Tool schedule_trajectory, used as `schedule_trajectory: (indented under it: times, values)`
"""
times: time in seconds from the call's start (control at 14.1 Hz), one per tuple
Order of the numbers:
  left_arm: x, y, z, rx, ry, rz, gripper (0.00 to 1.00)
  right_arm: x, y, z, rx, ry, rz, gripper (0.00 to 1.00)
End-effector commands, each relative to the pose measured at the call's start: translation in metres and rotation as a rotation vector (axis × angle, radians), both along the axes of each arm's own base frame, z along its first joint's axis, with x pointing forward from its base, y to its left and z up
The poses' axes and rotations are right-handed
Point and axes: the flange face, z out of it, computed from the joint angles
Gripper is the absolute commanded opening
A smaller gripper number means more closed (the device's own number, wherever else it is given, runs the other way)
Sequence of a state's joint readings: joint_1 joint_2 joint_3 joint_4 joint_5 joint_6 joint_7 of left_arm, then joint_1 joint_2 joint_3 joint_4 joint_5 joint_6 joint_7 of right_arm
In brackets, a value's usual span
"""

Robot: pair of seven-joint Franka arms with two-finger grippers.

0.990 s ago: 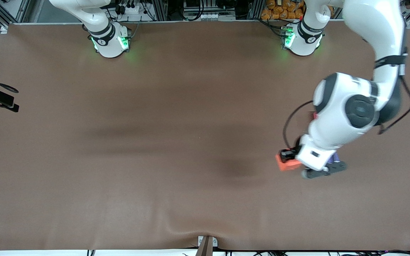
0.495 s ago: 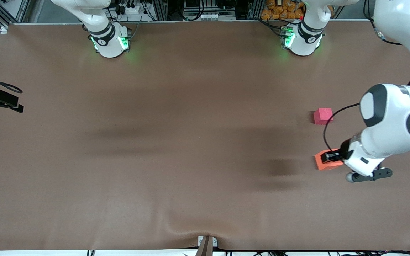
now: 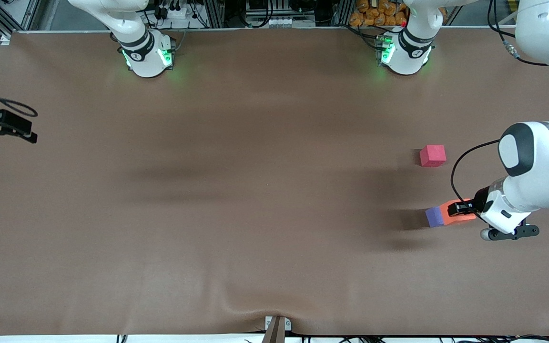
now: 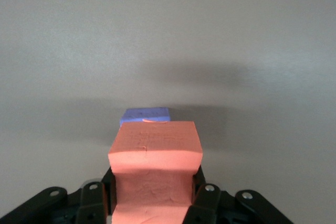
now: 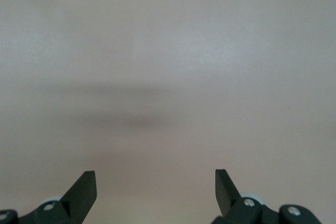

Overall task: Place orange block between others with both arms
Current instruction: 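Lower the orange block between the pink and purple blocks with the left gripper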

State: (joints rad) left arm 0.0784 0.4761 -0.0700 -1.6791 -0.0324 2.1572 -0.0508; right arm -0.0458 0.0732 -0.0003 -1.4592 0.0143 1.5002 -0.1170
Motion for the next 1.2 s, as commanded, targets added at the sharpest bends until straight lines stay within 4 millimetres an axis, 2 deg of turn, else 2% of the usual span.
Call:
schedule_trajectory:
  times: [0.0,0.14,0.57,0.92,0.99,1.13]
  values:
    - [-0.015,0.013,-0.026,0.004,-0.028,-0.027,0.00,-0.023,0.012,0.006,-0.020,-0.022,-0.068,1.00]
    - [-0.025,0.012,-0.029,0.003,-0.011,-0.026,0.00,-0.031,0.013,0.006,-0.019,-0.057,-0.103,1.00]
    - [-0.051,0.004,-0.011,0.008,0.004,-0.023,0.00,-0.032,0.004,0.003,-0.007,-0.052,-0.109,1.00]
    - [-0.073,0.007,-0.038,0.006,0.057,-0.025,0.00,-0.039,-0.002,0.000,-0.007,0.019,-0.119,1.00]
    - [-0.075,0.007,-0.040,0.006,0.061,-0.026,0.00,-0.044,-0.003,0.006,-0.008,0.039,-0.120,1.00]
    - [-0.079,0.007,-0.050,0.006,0.066,-0.027,0.00,-0.044,-0.017,0.020,-0.001,0.022,-0.150,1.00]
